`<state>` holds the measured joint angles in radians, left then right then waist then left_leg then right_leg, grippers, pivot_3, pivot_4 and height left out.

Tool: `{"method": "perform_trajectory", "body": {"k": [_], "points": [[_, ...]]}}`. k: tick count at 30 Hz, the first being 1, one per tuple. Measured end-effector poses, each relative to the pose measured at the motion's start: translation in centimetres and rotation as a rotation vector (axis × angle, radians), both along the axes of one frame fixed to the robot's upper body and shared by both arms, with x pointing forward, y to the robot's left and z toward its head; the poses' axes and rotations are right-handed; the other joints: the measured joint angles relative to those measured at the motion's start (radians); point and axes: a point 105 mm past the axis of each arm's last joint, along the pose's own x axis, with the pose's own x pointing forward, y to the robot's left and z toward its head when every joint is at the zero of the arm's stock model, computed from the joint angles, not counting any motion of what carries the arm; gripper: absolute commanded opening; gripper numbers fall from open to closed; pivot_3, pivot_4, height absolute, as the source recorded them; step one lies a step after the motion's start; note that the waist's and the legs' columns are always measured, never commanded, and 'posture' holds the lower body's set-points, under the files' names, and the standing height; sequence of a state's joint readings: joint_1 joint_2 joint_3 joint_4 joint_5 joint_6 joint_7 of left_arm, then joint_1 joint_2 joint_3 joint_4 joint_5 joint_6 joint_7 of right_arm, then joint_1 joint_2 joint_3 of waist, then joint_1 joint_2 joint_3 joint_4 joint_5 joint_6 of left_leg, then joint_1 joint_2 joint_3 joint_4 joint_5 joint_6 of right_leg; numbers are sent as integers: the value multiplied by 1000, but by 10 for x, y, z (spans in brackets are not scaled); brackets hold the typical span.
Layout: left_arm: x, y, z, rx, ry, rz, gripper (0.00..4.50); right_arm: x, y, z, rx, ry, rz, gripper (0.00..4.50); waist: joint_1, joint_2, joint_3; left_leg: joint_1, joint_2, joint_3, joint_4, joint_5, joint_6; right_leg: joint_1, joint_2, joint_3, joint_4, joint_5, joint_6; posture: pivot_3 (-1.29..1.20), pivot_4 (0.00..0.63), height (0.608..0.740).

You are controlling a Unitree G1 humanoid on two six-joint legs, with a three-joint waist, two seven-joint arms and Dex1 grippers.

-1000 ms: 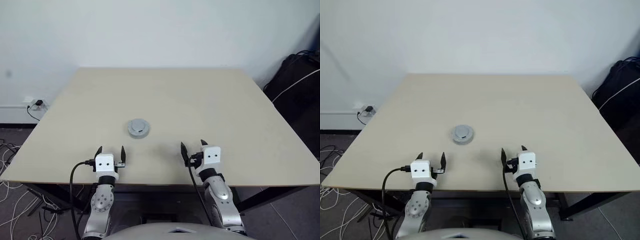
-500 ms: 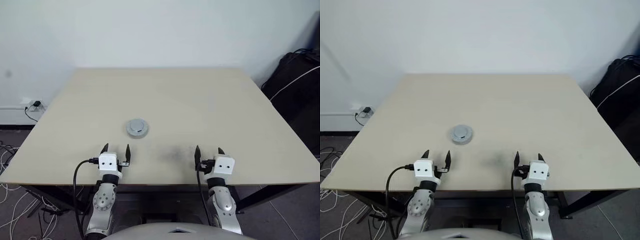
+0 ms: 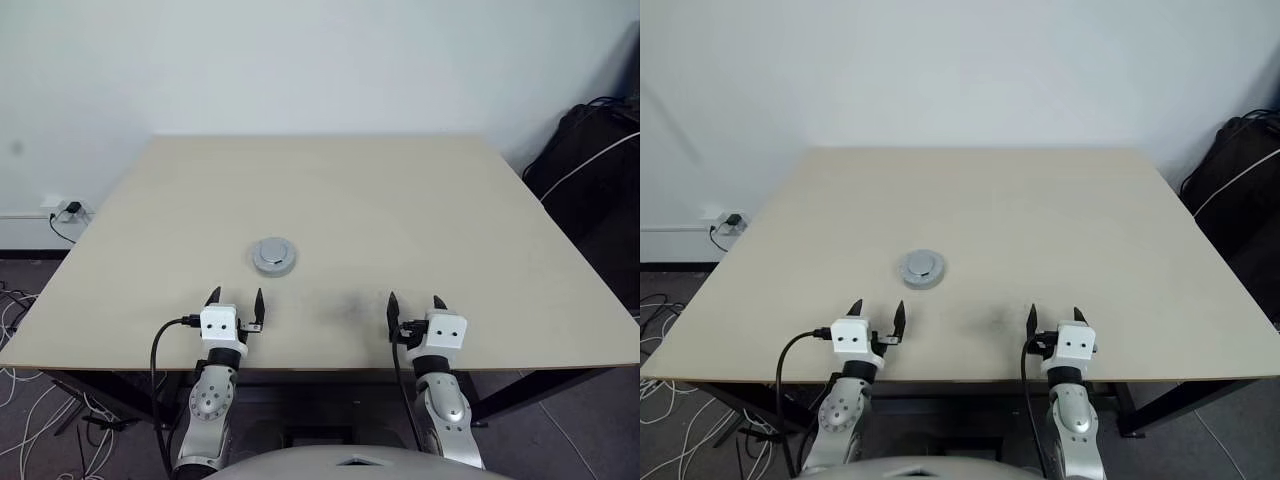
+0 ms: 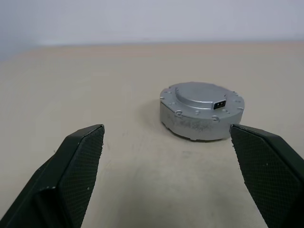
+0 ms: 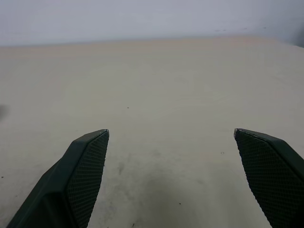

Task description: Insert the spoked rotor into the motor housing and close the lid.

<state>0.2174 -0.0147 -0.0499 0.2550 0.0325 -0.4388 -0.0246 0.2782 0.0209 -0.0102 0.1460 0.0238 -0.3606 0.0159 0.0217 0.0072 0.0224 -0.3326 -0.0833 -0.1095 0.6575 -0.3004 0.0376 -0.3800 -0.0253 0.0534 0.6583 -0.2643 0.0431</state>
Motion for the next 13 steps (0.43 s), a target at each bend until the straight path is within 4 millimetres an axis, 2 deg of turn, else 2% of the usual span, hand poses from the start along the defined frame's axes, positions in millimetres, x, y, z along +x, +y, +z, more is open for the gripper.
{"method": "perform_trajectory", "body": {"k": [13], "points": [[-1, 0, -6, -6, 36, -1, 4472, -1, -1, -2, 8, 8, -4, 4500, 0, 0, 1, 0, 0, 0, 0, 0, 0, 0, 0, 0, 0, 0, 0, 0, 0, 740]]}}
